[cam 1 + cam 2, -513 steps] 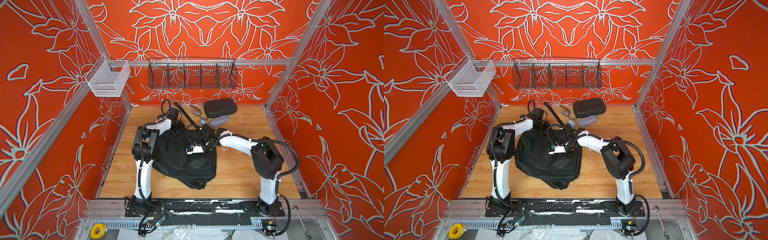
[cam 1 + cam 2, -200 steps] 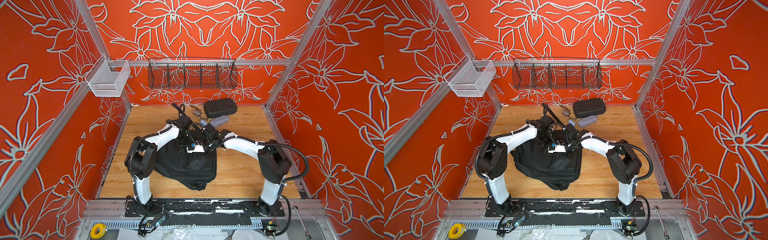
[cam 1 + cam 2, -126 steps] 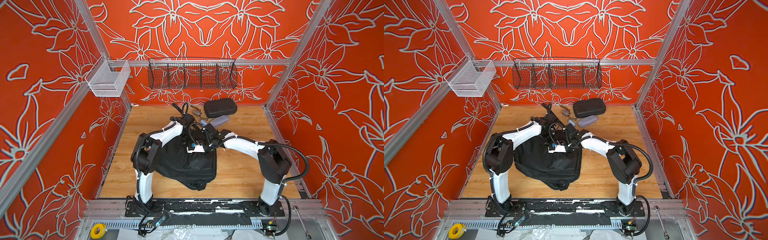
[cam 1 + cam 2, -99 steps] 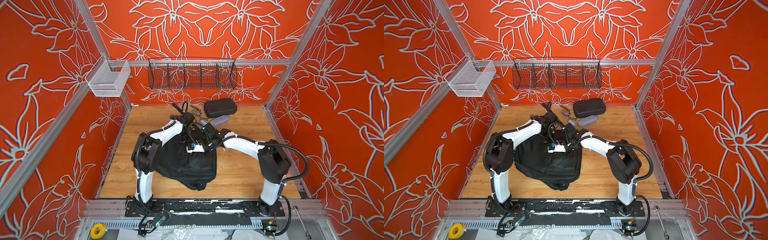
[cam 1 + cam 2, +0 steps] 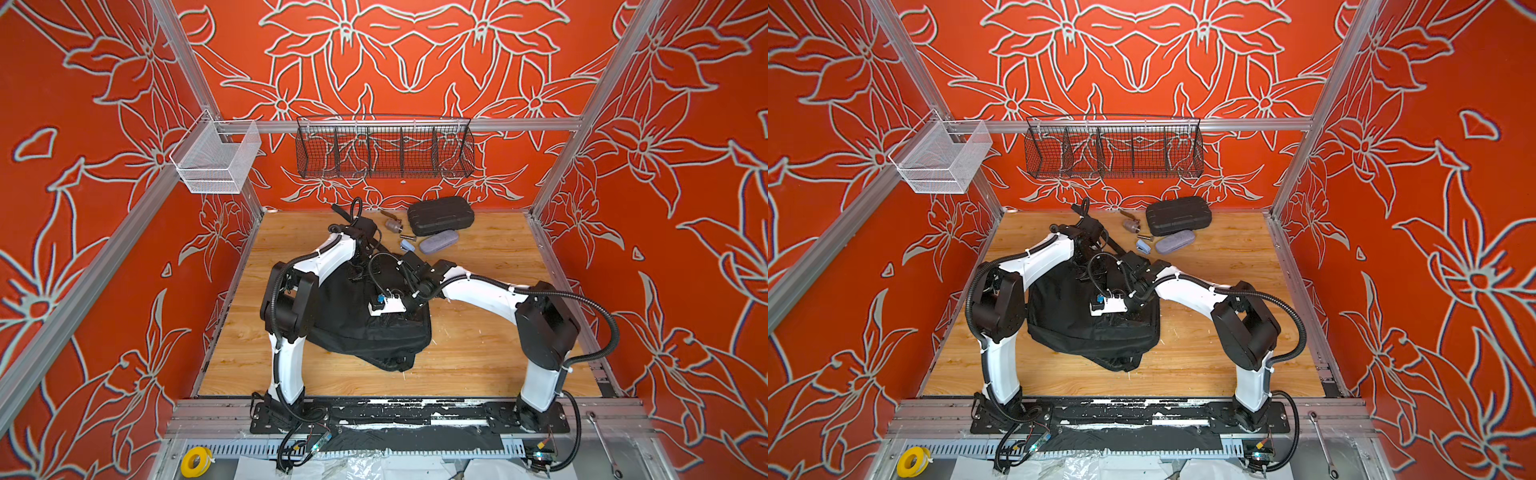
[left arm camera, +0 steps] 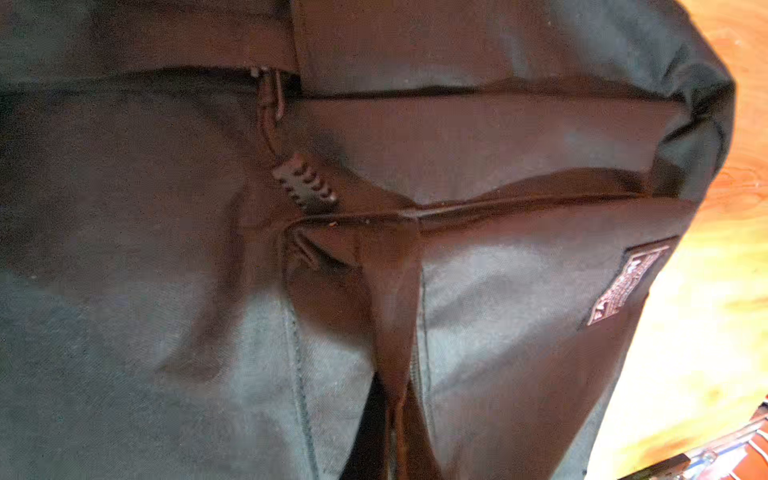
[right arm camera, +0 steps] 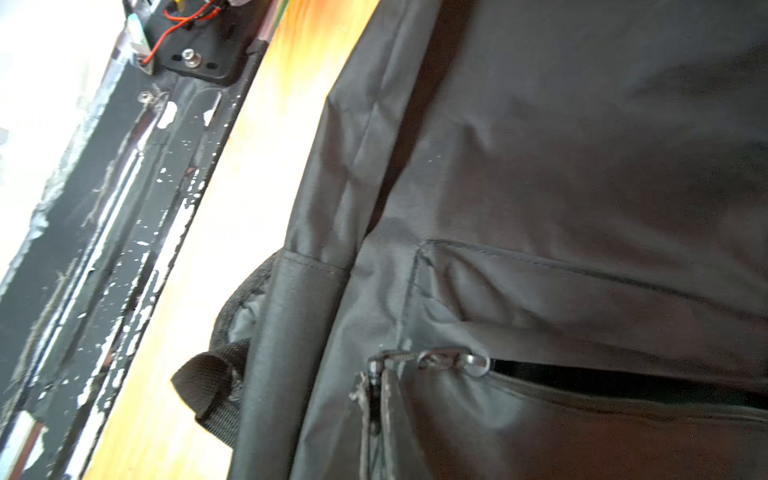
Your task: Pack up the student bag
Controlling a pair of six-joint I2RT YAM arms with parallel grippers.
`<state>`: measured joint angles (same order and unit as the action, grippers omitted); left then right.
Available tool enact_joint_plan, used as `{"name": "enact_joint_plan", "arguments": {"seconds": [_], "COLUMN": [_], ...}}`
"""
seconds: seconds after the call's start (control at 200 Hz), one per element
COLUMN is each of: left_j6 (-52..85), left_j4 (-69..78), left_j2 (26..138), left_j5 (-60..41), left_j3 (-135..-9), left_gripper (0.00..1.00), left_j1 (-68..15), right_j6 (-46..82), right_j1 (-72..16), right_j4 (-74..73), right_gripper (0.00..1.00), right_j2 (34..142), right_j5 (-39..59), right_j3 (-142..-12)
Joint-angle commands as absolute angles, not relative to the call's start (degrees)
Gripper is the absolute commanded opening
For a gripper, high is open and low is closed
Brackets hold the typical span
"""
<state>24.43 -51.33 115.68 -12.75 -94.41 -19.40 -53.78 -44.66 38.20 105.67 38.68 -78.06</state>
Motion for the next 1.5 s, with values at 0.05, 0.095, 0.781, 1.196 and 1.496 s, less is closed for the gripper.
{"name": "enact_joint_plan", "arguments": {"seconds": [0.05,0.095,0.781,1.196,1.496], "left_j6": [24.3,24.2,27.2,28.1,25.2], "left_j4": [-47.3,-47.2,-38.9,-38.4,-41.5], "left_j2": [116.9,116.8,106.0,103.7,102.4], "left_j5": [-12.3,-13.0,-20.9,-18.9,-16.3], "left_j3": [-96.6,-96.7,-80.6,-79.4,-79.4], "left_gripper": [0.0,0.0,0.0,0.26,0.36], "left_j1": [-18.6,-18.6,-23.1,-24.1,-25.3], "right_j6": [-55.8,-56.6,-11.4,-2.0,6.5], "right_j1": [-46.7,-47.1,-36.7,-28.8,-22.6], "right_j4": [48.8,49.7,0.6,6.0,19.0], "right_gripper": [0.0,0.0,0.44,0.54,0.57], "right_j2": [104.5,104.3,87.2,97.1,113.3], "right_j5": [44.4,44.5,28.4,6.2,4.1], "right_j3": [-78.7,-78.4,-61.3,-72.2,-90.7]}}
